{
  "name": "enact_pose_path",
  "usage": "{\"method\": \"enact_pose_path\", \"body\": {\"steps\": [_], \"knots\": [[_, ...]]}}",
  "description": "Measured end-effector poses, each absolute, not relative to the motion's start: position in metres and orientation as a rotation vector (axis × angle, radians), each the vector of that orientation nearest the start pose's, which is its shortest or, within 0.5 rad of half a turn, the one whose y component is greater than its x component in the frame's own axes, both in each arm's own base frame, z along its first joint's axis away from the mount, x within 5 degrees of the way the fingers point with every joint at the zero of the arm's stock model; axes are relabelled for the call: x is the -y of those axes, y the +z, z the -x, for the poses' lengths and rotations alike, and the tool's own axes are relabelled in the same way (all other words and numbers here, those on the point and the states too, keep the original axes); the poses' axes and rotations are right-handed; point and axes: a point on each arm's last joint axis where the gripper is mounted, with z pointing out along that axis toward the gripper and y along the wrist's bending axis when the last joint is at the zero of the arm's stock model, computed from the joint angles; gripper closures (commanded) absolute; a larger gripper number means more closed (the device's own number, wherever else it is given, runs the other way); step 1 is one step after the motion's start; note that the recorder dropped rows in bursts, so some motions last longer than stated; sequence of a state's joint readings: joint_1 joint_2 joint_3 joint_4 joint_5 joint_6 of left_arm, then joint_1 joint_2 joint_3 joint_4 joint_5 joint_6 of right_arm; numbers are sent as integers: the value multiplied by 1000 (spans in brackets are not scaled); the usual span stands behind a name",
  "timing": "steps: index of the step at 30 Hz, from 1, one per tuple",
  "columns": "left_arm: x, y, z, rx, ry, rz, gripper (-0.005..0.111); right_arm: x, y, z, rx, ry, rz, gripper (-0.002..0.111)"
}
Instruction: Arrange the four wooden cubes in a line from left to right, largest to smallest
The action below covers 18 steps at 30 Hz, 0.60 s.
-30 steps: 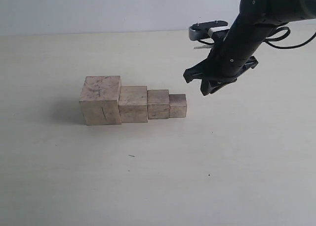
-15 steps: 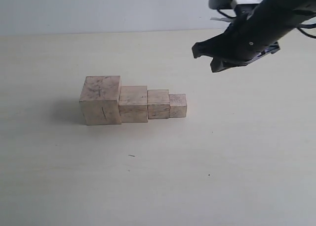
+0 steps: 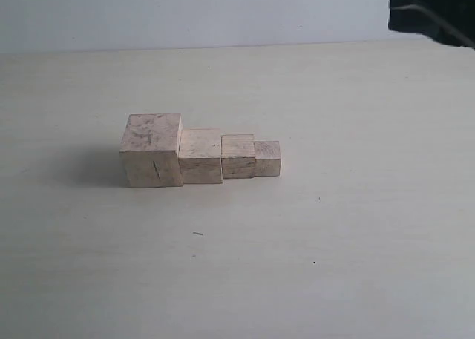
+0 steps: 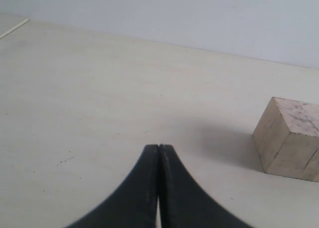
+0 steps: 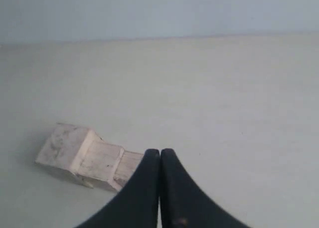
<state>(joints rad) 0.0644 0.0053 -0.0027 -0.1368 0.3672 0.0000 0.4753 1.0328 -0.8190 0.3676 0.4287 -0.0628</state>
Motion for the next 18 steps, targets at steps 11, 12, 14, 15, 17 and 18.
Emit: {"method": "enact_pose_path", "body": {"steps": [11, 12, 14, 15, 17, 18], "knots": [[1, 181, -53, -1845, -90, 143, 107, -78, 384, -126, -1830, 641, 296, 108], [1, 181, -53, -1845, -90, 143, 107, -75, 386, -123, -1814, 634, 283, 108], [1, 181, -53, -1845, -90, 143, 107, -66, 386, -120, -1798, 607, 241, 108], [1, 181, -53, -1845, -90, 143, 107, -63, 385, -119, -1798, 594, 219, 108], [1, 181, -53, -1845, -90, 143, 107, -54, 377, -118, -1805, 564, 149, 108], [1, 181, -53, -1845, -90, 143, 107, -49, 372, -116, -1811, 546, 113, 108]]}}
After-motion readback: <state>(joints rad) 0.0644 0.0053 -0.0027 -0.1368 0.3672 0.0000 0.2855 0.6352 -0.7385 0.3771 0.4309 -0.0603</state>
